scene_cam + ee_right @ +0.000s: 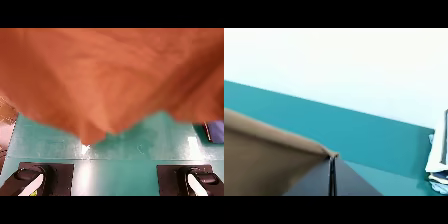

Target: Fold the shirts.

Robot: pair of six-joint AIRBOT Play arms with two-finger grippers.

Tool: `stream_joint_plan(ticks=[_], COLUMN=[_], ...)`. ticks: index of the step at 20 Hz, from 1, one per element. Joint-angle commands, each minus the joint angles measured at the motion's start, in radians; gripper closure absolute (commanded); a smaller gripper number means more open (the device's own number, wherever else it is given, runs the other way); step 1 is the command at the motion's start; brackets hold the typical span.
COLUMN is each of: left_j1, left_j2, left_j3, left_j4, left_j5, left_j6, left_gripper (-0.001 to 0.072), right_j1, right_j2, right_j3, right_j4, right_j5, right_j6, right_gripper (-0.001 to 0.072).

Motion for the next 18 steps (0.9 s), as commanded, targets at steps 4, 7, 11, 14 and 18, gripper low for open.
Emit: stream_joint_plan(ticks=[4, 7, 11, 14, 18], left_j1=[0.001, 0.001, 0.001, 0.006, 0.006], left_j2=[-0.089, -0.186, -0.386, -0.545, -0.571], left_j3=[-0.245, -0.466, -0.671, -0.66, -0.632], left_j4=[0.203, 0.223, 0.243, 0.248, 0.256], left_j5=[-0.148, -0.13, 0.059, 0.166, 0.154], left_j6=[-0.032, -0.031, -0.029, -0.055, -0.111], left_gripper=[0.0683, 0.0683, 0.0683, 0.0683, 0.0102], right_j1=[0.0, 0.0, 0.0, 0.0, -0.005], right_j2=[-0.257, -0.427, -0.663, -0.791, -0.862], right_j3=[0.046, -0.067, -0.206, -0.206, -0.091], right_j4=[-0.026, 0.008, 0.099, 0.163, 0.248], right_j5=[0.194, 0.221, 0.127, 0.027, 0.053], right_j6=[0.035, 0.038, 0.037, 0.037, 0.031], right_gripper=[0.0699, 0.0699, 0.0699, 0.0697, 0.0331])
